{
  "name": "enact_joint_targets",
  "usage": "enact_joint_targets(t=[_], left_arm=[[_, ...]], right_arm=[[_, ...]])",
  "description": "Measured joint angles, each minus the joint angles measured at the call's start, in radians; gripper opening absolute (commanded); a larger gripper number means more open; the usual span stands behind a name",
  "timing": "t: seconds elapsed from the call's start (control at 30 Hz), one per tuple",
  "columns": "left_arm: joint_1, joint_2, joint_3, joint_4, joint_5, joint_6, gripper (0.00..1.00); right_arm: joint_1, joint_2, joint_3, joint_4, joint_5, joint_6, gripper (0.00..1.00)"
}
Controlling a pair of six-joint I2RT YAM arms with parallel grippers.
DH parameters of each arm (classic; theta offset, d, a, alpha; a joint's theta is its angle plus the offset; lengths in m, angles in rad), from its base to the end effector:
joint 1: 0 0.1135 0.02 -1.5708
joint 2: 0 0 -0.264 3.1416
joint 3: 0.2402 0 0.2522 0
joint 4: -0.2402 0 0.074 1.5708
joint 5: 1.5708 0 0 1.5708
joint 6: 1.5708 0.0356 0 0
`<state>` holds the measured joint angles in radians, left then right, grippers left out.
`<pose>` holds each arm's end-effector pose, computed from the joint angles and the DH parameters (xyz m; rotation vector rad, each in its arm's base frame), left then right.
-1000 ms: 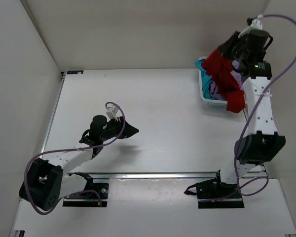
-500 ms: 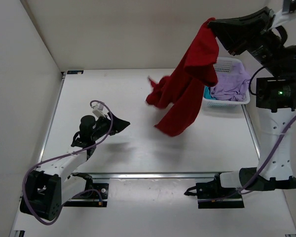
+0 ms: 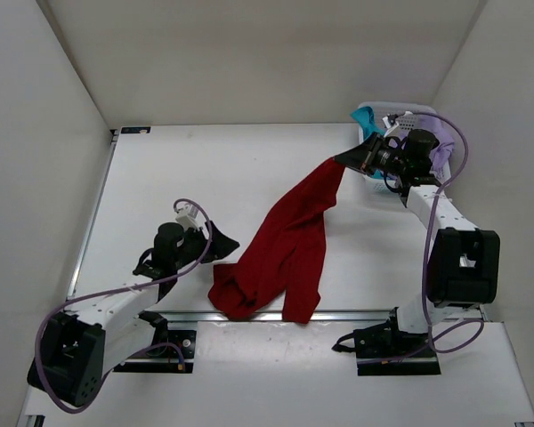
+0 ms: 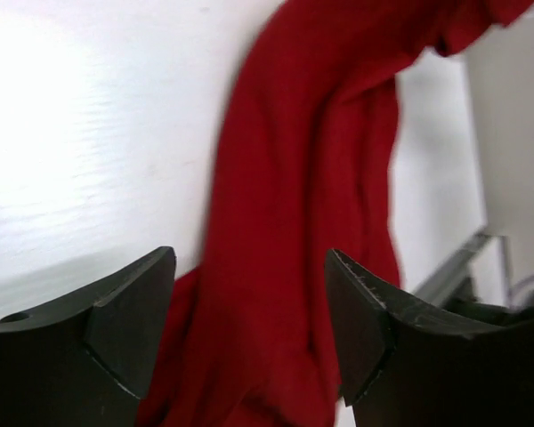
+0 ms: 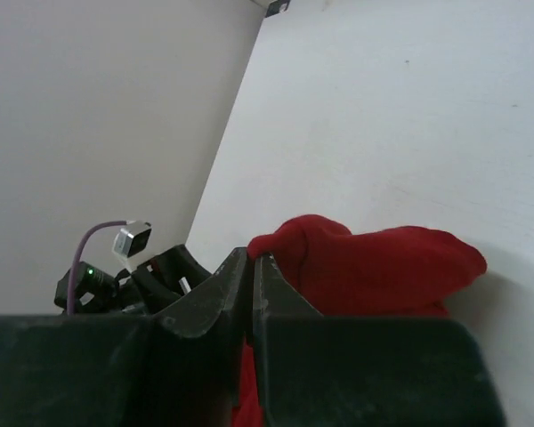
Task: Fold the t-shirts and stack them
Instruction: Move the tshirt to the center of the board
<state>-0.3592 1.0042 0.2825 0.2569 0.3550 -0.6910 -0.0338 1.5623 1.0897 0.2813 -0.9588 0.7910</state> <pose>0.1808 -0.0811 0.1713 -0.1201 2.1567 -0.9975 0.3567 0.0171 0.3014 0.0138 1.8900 1.3687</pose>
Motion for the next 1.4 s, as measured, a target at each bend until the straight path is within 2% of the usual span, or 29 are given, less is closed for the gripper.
enact_joint_targets(t=[0.1, 0.2, 0.23, 0.27, 0.37, 0.47, 0.5, 0.53, 0.63, 0.73, 0.87, 1.0, 1.07, 1.13, 1.33, 1.37, 1.4], left_arm=[[-0.009, -0.036, -0.012, -0.073, -0.054, 0.048, 0.77], [-0.039, -0.058, -0.009, -0.131, -0.095, 0.108, 0.63], [-0.052, -0.054, -0.008, -0.146, -0.099, 0.122, 0.61], [-0.066, -0.048, -0.008, -0.161, -0.103, 0.137, 0.61], [-0.106, -0.021, -0.007, -0.220, -0.112, 0.173, 0.69], [-0.130, -0.008, -0.007, -0.258, -0.115, 0.190, 0.71], [-0.134, -0.006, -0.007, -0.262, -0.114, 0.195, 0.64], [-0.136, -0.002, -0.006, -0.262, -0.114, 0.196, 0.48], [-0.152, 0.018, -0.006, -0.264, -0.109, 0.199, 0.20], [-0.165, 0.028, -0.005, -0.257, -0.084, 0.187, 0.00], [-0.157, 0.016, 0.045, -0.286, -0.062, 0.170, 0.00], [-0.070, -0.011, 0.180, -0.290, 0.003, 0.151, 0.00], [0.004, -0.014, 0.261, -0.287, 0.033, 0.141, 0.00], [0.104, -0.014, 0.350, -0.294, 0.070, 0.119, 0.00], [0.430, -0.015, 0.639, -0.315, 0.150, 0.050, 0.00], [0.465, -0.009, 0.731, -0.348, 0.152, 0.044, 0.00], [0.476, -0.002, 0.795, -0.359, 0.151, 0.044, 0.00]], right_arm=[[-0.007, -0.009, -0.011, -0.010, 0.024, -0.032, 0.00], [0.000, -0.043, -0.011, -0.012, 0.046, -0.069, 0.00], [0.002, -0.055, -0.011, -0.012, 0.053, -0.082, 0.00], [0.002, -0.063, -0.011, -0.011, 0.058, -0.090, 0.00], [0.007, -0.077, -0.011, -0.008, 0.066, -0.104, 0.00], [0.007, -0.077, -0.011, -0.008, 0.071, -0.109, 0.00], [0.007, -0.077, -0.011, -0.007, 0.072, -0.111, 0.00], [0.008, -0.077, -0.011, -0.007, 0.072, -0.111, 0.00], [0.014, -0.077, -0.011, -0.007, 0.076, -0.111, 0.00], [0.020, -0.077, -0.011, -0.007, 0.080, -0.112, 0.00], [0.056, -0.058, 0.003, -0.019, 0.097, -0.121, 0.00], [0.142, 0.017, 0.105, -0.076, 0.120, -0.132, 0.00], [0.202, 0.079, 0.217, -0.140, 0.136, -0.146, 0.00], [0.277, 0.189, 0.433, -0.229, 0.151, -0.171, 0.00], [0.460, 0.607, 1.354, -0.492, 0.143, -0.203, 0.00], [0.474, 0.655, 1.472, -0.480, 0.121, -0.174, 0.00], [0.478, 0.665, 1.515, -0.463, 0.096, -0.144, 0.00]])
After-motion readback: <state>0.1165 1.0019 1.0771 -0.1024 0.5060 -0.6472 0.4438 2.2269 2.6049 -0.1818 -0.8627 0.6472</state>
